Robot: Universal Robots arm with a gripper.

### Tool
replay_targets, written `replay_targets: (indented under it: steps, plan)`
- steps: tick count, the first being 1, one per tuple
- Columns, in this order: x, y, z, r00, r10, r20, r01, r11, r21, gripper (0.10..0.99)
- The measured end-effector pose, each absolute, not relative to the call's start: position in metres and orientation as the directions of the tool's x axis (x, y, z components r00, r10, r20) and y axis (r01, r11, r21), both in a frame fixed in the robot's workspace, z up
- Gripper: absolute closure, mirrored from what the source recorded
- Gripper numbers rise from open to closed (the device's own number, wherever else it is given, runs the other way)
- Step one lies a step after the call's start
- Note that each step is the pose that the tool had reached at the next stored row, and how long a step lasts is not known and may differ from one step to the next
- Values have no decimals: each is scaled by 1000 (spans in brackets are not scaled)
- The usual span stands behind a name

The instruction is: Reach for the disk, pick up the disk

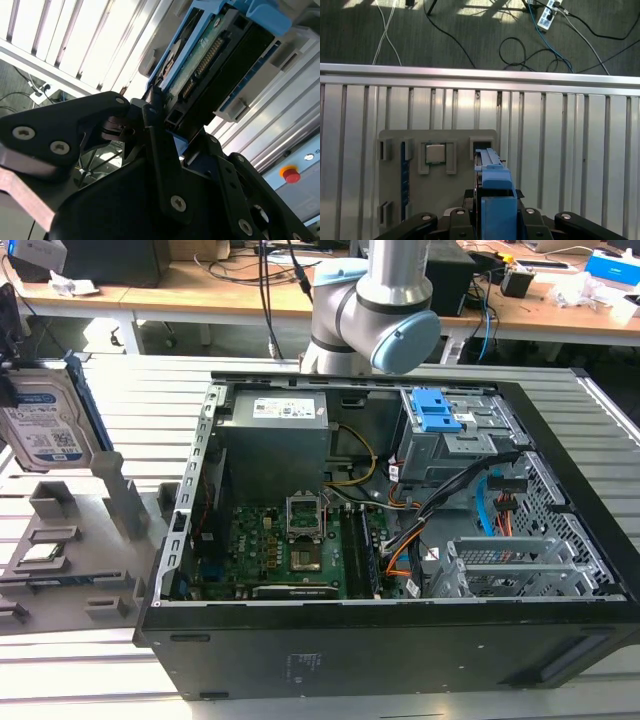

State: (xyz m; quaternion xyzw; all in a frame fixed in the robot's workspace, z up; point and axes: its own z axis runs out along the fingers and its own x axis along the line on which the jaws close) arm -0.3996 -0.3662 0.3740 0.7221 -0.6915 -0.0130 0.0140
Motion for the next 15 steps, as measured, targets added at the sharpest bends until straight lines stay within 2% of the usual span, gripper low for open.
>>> replay_targets:
  steps: [15]
  plan:
    - [-397, -365, 396, 43, -999, 0, -998, -43, 38, 722]
